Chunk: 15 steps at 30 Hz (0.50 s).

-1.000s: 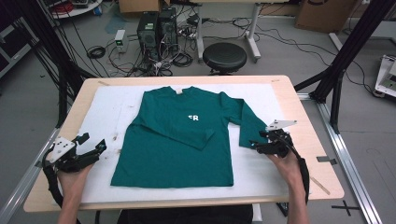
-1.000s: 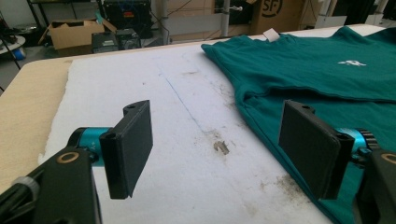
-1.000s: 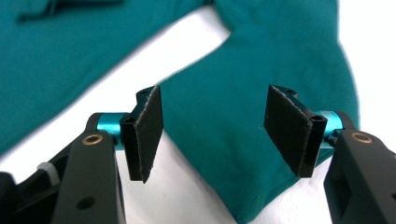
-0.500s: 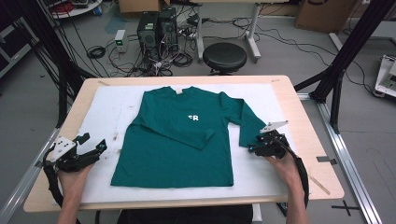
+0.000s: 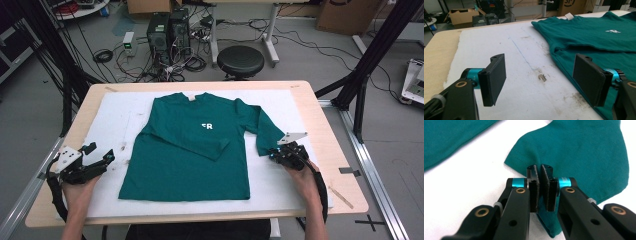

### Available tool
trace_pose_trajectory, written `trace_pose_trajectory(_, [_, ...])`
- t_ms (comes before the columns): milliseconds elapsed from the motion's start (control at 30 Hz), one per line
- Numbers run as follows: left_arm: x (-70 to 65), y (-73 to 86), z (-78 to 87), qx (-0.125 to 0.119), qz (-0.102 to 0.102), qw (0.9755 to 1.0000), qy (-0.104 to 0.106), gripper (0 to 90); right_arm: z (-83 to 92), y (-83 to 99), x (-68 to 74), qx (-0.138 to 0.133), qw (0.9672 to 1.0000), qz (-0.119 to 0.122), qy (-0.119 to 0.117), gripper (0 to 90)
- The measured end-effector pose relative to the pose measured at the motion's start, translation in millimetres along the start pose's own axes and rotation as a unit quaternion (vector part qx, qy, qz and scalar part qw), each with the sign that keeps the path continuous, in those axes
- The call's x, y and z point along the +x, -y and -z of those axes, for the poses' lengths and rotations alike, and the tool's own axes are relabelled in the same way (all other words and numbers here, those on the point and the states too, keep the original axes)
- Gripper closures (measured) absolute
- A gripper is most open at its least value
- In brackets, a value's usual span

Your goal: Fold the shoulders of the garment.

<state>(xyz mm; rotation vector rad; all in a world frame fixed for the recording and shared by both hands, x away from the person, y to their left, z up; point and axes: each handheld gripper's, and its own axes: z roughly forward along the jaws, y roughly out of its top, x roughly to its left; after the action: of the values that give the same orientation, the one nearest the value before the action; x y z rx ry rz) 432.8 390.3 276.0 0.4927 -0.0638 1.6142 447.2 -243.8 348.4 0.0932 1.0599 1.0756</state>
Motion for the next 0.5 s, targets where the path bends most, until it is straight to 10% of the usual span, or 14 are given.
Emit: trace_pose_trajectory(500, [-1.3,-0.4,-1.2,0.005,-0.006,1.0000,-0.002,27.4,24.3,-25.3,5.0,-0.101,0.9910,-0.082,-0.031,86.8])
